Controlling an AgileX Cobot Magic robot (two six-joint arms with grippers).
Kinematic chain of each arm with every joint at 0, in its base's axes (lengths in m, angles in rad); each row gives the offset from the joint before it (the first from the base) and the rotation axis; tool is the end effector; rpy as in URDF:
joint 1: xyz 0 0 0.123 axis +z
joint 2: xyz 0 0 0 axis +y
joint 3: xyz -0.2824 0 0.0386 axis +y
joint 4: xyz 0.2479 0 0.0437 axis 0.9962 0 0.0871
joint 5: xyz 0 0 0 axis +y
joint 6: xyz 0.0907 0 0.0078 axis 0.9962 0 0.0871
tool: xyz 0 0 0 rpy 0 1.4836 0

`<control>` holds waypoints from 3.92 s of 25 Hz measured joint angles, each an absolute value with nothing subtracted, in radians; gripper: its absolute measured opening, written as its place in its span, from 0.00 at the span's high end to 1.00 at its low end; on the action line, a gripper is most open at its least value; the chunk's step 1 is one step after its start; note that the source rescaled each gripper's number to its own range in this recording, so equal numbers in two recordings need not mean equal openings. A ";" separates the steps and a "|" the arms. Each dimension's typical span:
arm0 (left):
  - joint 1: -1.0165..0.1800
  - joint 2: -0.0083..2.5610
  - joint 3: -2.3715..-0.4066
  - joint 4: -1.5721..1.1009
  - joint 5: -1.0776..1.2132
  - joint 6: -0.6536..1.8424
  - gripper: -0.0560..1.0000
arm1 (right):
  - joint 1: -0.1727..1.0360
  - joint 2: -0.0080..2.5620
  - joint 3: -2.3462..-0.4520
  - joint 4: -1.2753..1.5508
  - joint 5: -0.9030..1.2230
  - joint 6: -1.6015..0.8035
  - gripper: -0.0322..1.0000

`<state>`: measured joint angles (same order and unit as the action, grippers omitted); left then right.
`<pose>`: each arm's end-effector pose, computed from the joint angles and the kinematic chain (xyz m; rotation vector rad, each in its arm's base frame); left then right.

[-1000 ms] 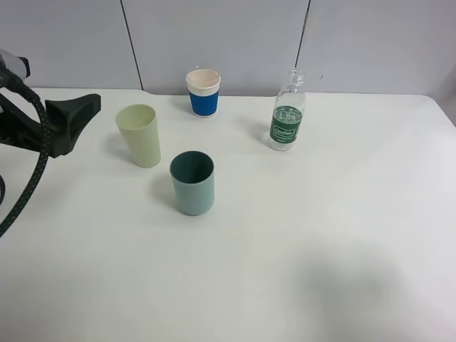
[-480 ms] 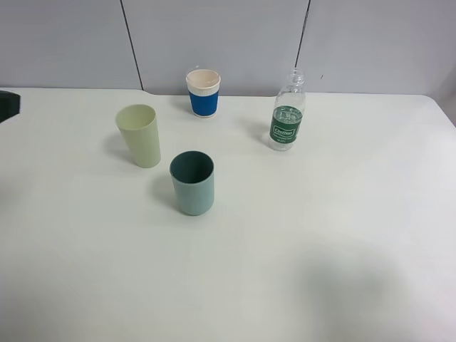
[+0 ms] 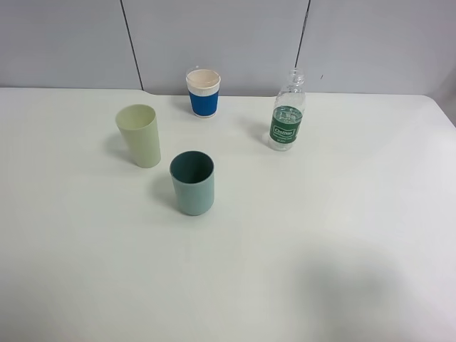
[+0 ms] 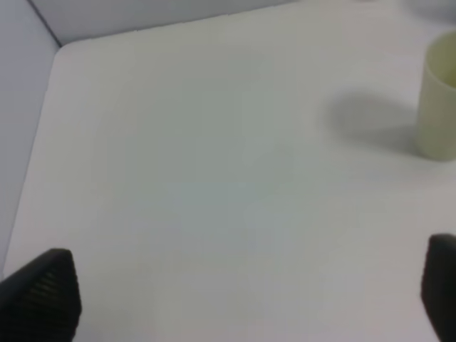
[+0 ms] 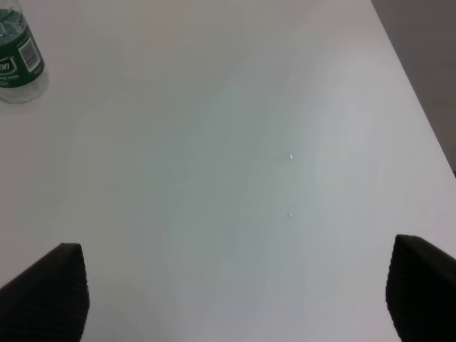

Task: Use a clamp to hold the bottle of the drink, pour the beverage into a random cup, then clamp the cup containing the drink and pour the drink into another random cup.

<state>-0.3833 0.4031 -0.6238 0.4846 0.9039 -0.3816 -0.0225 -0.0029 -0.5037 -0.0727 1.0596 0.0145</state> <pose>0.0686 0.0083 0.3228 0.1049 2.0654 0.1188 -0.0059 -0.0056 0.2784 0.0412 2.0353 -0.0919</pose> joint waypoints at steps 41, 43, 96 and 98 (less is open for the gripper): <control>0.158 -0.005 -0.505 0.058 1.051 -0.115 0.09 | -0.023 -0.003 -0.504 -0.073 1.060 0.015 0.33; 0.158 -0.005 -0.505 0.058 1.051 -0.115 0.09 | -0.023 -0.003 -0.504 -0.073 1.060 0.015 0.33; 0.030 -0.005 -0.505 0.057 1.051 -0.115 0.09 | -0.023 -0.003 -0.504 -0.073 1.060 0.015 0.33; 0.030 -0.005 -0.505 0.057 1.051 -0.115 0.09 | -0.023 -0.003 -0.504 -0.073 1.060 0.015 0.33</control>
